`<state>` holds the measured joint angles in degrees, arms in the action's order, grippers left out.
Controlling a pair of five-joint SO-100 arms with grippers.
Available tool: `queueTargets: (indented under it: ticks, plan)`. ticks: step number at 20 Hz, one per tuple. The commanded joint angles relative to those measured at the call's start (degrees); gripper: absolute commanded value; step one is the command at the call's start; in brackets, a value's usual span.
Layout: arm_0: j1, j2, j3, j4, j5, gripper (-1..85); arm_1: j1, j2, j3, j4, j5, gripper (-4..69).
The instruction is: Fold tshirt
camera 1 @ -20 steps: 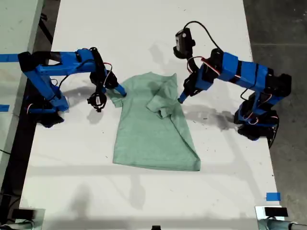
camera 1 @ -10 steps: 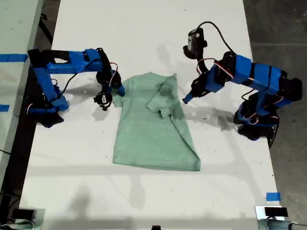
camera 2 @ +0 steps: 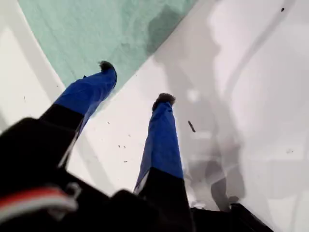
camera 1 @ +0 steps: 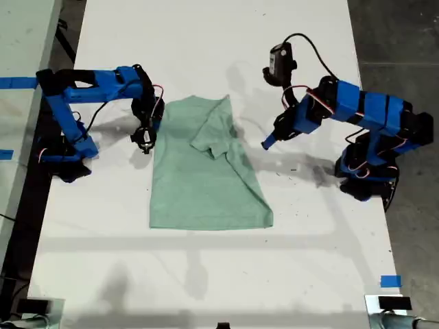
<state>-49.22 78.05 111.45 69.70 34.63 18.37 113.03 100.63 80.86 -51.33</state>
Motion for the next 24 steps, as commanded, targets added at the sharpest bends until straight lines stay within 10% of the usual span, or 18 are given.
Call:
queueTargets:
  ticks: [1, 12, 19, 24]
  plan:
    - [-4.5, 11.8, 1.7, 3.9, 1.2, 0.0, -0.8, 4.7, -0.1, -1.5, 0.7, 20.3]
    - [3.9, 12.2, -8.3, 5.4, -1.3, 0.0, -1.1, 4.9, 0.9, -3.0, 1.1, 20.4]
    - [13.3, -16.4, -57.4, 21.6, -2.7, 0.0, -1.8, 4.7, 0.8, -3.2, 1.9, 20.4]
    - [14.5, -18.8, -60.2, 16.0, 0.4, 0.0, -2.4, 4.7, 1.0, -2.8, 2.4, 20.4]
